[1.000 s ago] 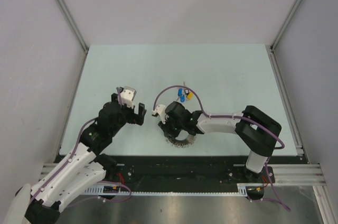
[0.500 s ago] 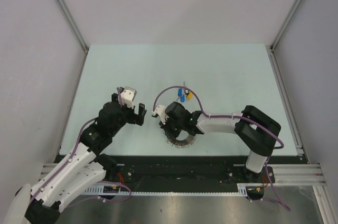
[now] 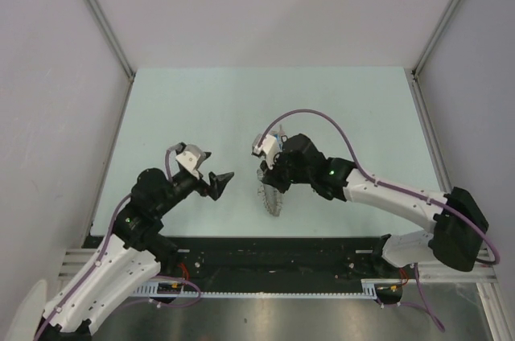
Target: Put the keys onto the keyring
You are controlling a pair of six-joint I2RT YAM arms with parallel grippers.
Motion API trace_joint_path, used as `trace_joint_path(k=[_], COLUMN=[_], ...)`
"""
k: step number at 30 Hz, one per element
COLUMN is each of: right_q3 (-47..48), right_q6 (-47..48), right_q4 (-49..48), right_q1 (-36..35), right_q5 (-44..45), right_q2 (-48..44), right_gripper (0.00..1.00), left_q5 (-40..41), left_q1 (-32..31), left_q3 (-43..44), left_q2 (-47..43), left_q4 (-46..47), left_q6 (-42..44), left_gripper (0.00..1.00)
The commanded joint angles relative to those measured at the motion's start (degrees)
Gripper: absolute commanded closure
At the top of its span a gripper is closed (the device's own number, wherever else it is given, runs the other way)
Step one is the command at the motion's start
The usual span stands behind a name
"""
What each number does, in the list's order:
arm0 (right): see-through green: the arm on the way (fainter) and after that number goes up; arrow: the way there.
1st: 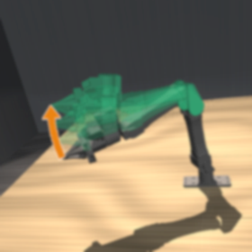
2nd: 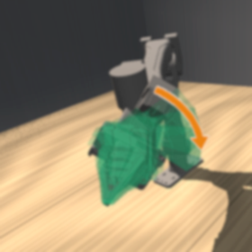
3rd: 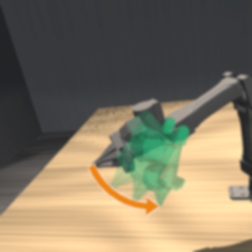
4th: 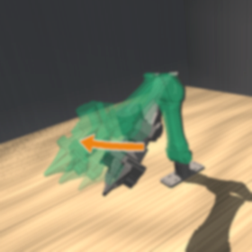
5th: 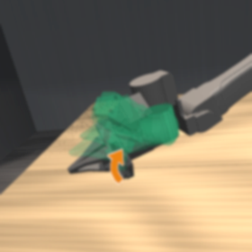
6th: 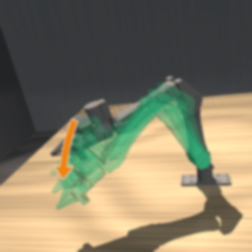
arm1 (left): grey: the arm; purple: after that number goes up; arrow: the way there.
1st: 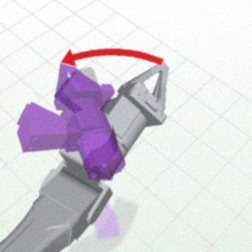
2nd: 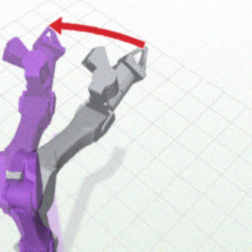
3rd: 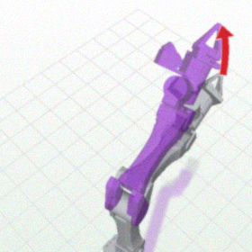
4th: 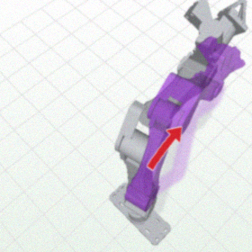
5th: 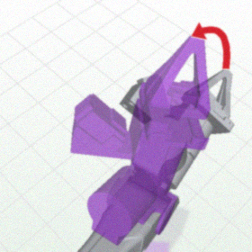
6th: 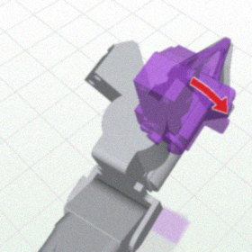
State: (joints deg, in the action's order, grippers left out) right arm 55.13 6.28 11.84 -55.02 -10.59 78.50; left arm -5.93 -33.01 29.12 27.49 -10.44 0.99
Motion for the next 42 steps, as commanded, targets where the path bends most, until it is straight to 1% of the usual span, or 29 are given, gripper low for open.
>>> trace_joint_path(k=[1,4,5,8,11,13,16,17,19,20,25,30,34,38,42], right_q3=[0.5,0.5,0.5,0.6,0.6,0.5,0.5,0.5,0.6,0.6,0.5,0.5,1.0,1.5,1.7], right_q6=[2.9,4.2,4.3,5.2,6.0,6.5,7.4,7.8,8.2,8.4,9.1,9.4,9.8,10.3,10.4], right_q4=[0.5,1.2,1.7,2.0,2.1,2.5,3.0,3.1,3.3,3.3,3.0,2.6,3.0,3.6,3.5], right_q1=[0.5,0.5,0.5,0.4,0.4,0.3,0.2,0.1,-0.1,-0.1,-0.6,-1.0,-1.7,-2.4,-2.7], right_q5=[-2.1,-2.9,-3.2,-4.3,-5.3,-6.2,-7.0,-7.2,-7.9,-8.2,-9.2,-9.4,-9.4,-8.9,-8.7], right_q2=[-5.6,-7.9,-8.4,-10.2,-11.9,-12.4,-12.8,-12.8,-12.8,-12.8,-12.1,-11.8,-11.3,-10.6,-10.6], right_gripper=[1.0,1.0,1.0,1.0,1.0,1.0,1.0,1.0,1.0,1.0,1.0,1.0,1.0,1.0,1.0], left_q5=[-19.1,-25.2,-29.2,-37.0,-42.1,-43.6,-46.2,-46.7,-48.6,-49.2,-51.4,-48.4,-46.2,-46.1,-46.7], left_q1=[0.3,0.3,0.3,0.3,0.3,0.3,0.3,0.2,0.3,0.3,0.2,-0.3,-0.3,-0.6,-1.3], left_q3=[-0.2,1.1,1.5,4.0,6.8,8.5,10.6,10.9,11.3,11.4,12.7,12.0,12.1,12.3,12.9], left_q2=[0.1,2.7,4.7,8.3,13.5,16.5,18.7,19.1,20.2,20.9,24.4,24.5,25.1,26.0,27.6], left_q4=[9.6,10.3,10.2,8.7,5.5,4.2,2.6,2.6,3.3,3.5,1.7,2.0,2.6,2.7,0.6], left_q6=[3.7,5.6,7.2,10.8,13.8,15.0,17.3,17.7,18.2,18.3,18.7,18.8,18.0,17.4,18.3], left_gripper=[0.1,0.11,0.12,0.14,0.16,0.18,0.3,0.4,0.49,0.57,0.68,0.7,0.7,0.7,0.71])
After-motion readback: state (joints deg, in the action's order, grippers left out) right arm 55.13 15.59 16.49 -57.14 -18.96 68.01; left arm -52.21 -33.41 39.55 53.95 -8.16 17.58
